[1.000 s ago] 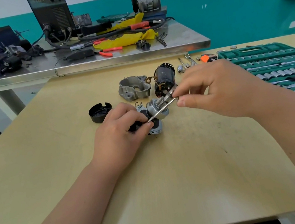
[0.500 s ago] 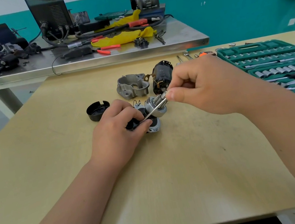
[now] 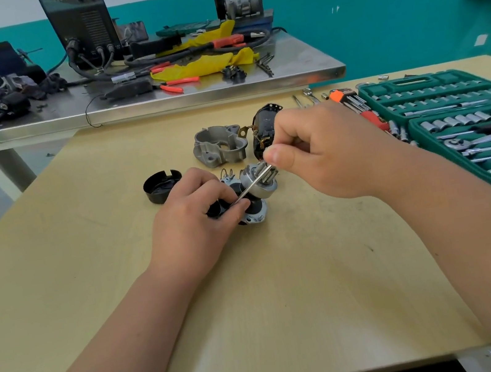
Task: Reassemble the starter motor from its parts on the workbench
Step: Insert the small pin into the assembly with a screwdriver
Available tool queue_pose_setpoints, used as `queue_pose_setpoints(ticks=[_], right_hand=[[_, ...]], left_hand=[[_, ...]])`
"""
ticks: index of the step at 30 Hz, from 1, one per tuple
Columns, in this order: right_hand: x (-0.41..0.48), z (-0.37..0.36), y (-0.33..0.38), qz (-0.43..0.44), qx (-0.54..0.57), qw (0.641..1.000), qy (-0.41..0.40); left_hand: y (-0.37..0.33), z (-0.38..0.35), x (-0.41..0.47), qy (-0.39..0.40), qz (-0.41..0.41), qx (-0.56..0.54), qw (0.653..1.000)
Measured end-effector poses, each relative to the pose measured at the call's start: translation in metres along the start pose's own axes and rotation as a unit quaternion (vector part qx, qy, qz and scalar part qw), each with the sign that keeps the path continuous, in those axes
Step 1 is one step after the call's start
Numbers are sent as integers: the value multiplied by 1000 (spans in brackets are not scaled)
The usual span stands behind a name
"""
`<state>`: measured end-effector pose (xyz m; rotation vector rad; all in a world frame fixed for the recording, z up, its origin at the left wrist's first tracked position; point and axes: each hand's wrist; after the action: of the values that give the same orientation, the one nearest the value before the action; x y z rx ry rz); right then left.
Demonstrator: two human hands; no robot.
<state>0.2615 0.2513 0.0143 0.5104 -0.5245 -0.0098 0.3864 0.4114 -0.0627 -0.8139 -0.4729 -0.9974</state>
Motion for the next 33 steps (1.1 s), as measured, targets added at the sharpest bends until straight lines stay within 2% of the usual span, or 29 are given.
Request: queue_pose_setpoints(ticks=[5,10,21,23,25,30,33], right_hand=[[-3,-2,-3,-8,20,1000,-12],[0,-4,-3,-11,-20,1000,-17],[-7,-18,-6,-26,63,997,-25],[-8,-14,-9,-23,46,998,-23],[-8,-6,-15,-34,47,997,-58],[-16,5,-45,-150,166,962,-156],[-20,5,-68,-234,299,903,-204]], left_hand=[[0,-1,-1,-2,-15,15,1000],[0,-1,-1,-4,-2,11,1000],[1,-2,-2,-9,-25,40,999],[0,-1,-2,-5,-9,30,1000],[0,0,-1,2,21,11,1000],[3,8,-2,59,49,-16,997],[7,14,-2,132,55,16,990]])
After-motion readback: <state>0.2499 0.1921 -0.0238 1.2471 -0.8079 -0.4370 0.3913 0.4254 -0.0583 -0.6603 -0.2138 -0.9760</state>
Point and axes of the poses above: each hand's wrist, its own x-axis towards the middle knuckle, its own z-axis out of the back of the hand, y = z × x, and after that the axes turned 7 degrees about x, right-handed
